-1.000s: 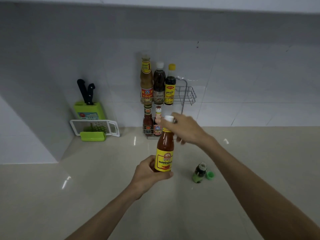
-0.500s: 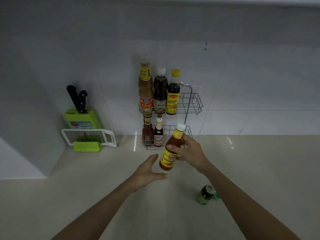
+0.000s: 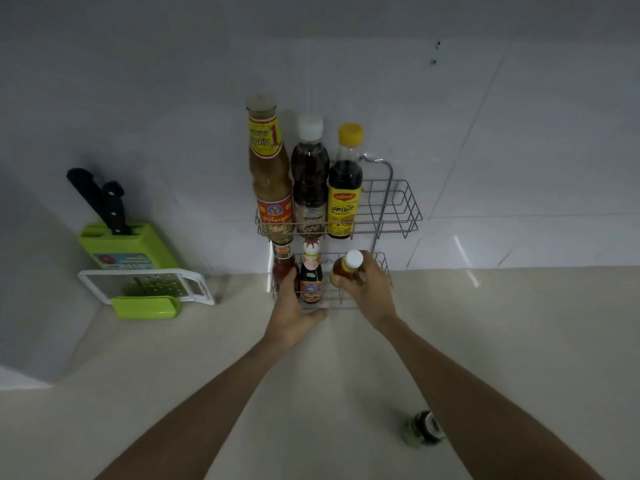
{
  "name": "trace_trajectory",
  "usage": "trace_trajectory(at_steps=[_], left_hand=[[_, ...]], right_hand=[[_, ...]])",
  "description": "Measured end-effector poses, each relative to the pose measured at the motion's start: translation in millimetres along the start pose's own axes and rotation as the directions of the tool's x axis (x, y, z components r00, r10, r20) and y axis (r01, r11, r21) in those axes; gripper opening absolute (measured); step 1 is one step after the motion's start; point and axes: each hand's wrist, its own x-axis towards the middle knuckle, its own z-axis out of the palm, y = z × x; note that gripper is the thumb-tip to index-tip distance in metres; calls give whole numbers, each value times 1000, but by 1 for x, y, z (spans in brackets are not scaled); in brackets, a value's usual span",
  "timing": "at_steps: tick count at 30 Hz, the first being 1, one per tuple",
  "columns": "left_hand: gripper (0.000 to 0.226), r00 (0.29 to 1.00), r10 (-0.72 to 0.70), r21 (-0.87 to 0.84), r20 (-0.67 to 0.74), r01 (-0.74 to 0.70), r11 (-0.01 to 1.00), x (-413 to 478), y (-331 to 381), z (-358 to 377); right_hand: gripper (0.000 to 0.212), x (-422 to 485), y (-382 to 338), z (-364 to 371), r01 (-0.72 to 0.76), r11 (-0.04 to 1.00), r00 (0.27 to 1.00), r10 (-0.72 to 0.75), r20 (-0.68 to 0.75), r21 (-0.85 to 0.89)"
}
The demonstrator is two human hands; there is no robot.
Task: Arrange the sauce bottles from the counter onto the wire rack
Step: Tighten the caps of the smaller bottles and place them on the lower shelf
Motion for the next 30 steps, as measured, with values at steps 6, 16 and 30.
trace_trajectory(at_steps=[6,16,30], left_hand=[[98,999,25,-34,22,-24,999,8,-3,10],[103,998,-52,-131,29,55,990,11,-9,13],[82,998,-53,-164,22,56,985,10,1,5]], right_hand=[[48,26,19,16,-5,992,993,20,119,-129],[52,38,25,19,-22,969,967,82,239,-246],[62,29,14,8,-175,946,931,249,266,-273]])
